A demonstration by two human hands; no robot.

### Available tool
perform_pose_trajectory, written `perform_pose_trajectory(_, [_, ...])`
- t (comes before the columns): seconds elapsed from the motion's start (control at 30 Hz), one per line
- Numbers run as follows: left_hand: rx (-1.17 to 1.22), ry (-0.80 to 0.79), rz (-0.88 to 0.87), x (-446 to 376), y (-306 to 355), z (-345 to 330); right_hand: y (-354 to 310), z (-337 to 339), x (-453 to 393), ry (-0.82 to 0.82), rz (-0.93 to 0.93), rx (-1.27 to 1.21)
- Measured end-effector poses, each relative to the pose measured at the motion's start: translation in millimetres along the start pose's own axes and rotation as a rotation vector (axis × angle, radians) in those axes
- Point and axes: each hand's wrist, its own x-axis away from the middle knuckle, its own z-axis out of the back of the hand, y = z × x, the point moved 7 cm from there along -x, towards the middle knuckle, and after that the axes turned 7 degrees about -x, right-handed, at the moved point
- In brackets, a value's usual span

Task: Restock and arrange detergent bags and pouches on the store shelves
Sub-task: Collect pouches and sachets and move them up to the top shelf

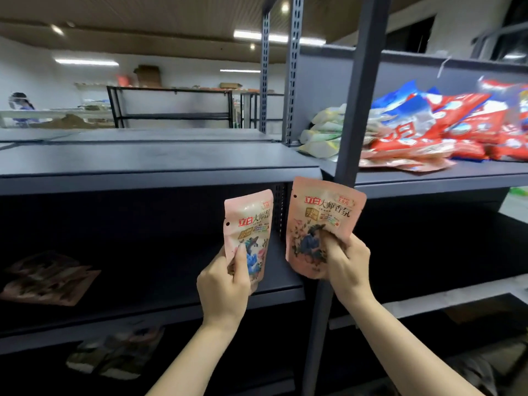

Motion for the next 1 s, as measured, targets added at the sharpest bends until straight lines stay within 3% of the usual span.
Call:
perform_pose_trajectory(0.2, [0.174, -0.042, -0.063, -0.6, 59.8, -28.5, -46.3, 50.4, -36.0, 0.108, 0.081, -0.073])
perform_pose_trajectory(0.37, [0.318, -0.077, -0.012, -6.1, 104.5, -70.3, -82.2, 117.1, -99.4, 0.325, 0.220, -0.023])
perform_pose_trajectory(0.5, [0.355, -0.058, -0.014, -18.0, 140.6, -114.1, -101.0, 160.7, -173.7, 0.423, 0.366, 0.101])
perform_pose_trajectory(0.63, [0.337, 0.014, -0.033, -29.8, 165.2, -155.4, -111.8, 176.8, -245.5, 0.383, 0.618, 0.355])
perform_pose_trajectory(0.73, [0.332, 0.074, -0.010, -35.6, 174.2, -182.4, -92.9, 164.2, -290.2, 0.204, 0.718, 0.783])
perform_pose_trajectory(0.83, [0.241, 0.176, -0.011, -40.2, 182.6, -203.0, -24.1, 147.2, -324.3, -0.286, 0.448, 1.324])
perform_pose_trajectory(0.9, [0.208, 0.236, -0.004, -46.9, 189.5, -215.0, 7.5, 153.8, -326.5, -0.443, 0.264, 1.320])
perform_pose_trajectory(1.0, [0.055, 0.369, -0.029, -62.0, 206.1, -233.2, 17.2, 158.6, -328.6, -0.413, 0.318, 1.206])
